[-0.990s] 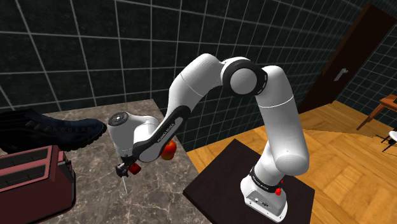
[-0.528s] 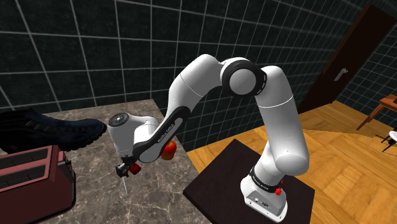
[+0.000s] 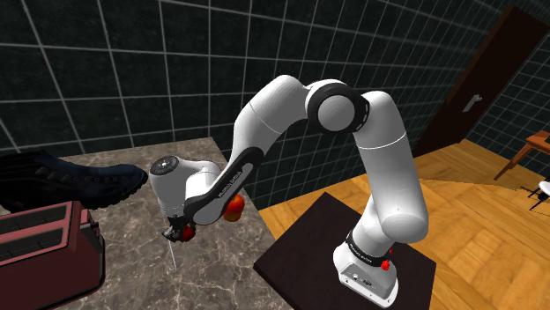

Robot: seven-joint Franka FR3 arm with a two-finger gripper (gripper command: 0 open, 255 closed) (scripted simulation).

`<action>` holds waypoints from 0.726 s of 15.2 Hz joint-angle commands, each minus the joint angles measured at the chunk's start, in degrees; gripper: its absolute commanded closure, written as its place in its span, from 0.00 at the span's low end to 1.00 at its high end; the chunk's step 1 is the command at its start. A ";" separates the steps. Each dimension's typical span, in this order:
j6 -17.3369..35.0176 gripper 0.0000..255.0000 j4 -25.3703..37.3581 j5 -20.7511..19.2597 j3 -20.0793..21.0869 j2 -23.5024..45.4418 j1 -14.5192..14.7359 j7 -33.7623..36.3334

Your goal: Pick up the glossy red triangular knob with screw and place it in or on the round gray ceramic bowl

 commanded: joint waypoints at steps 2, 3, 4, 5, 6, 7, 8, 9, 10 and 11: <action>0.02 1.00 0.00 -0.01 -0.01 0.03 0.01 0.01; -0.42 1.00 -0.21 0.28 0.25 -0.62 -0.18 -0.22; -0.86 1.00 -0.38 0.58 0.50 -1.25 -0.37 -0.45; -1.30 1.00 -0.56 0.88 0.76 -1.89 -0.55 -0.68; -1.75 1.00 -0.72 1.19 1.01 -2.52 -0.74 -0.92; -2.21 1.00 -0.86 1.50 1.27 -3.15 -0.92 -1.16; -2.67 1.00 -1.00 1.81 1.52 -3.77 -1.10 -1.40; -3.14 1.00 -1.12 2.13 1.76 -4.38 -1.27 -1.65; -3.61 1.00 -1.23 2.45 2.01 -4.99 -1.45 -1.89; -4.08 1.00 -1.33 2.78 2.25 -5.60 -1.62 -2.14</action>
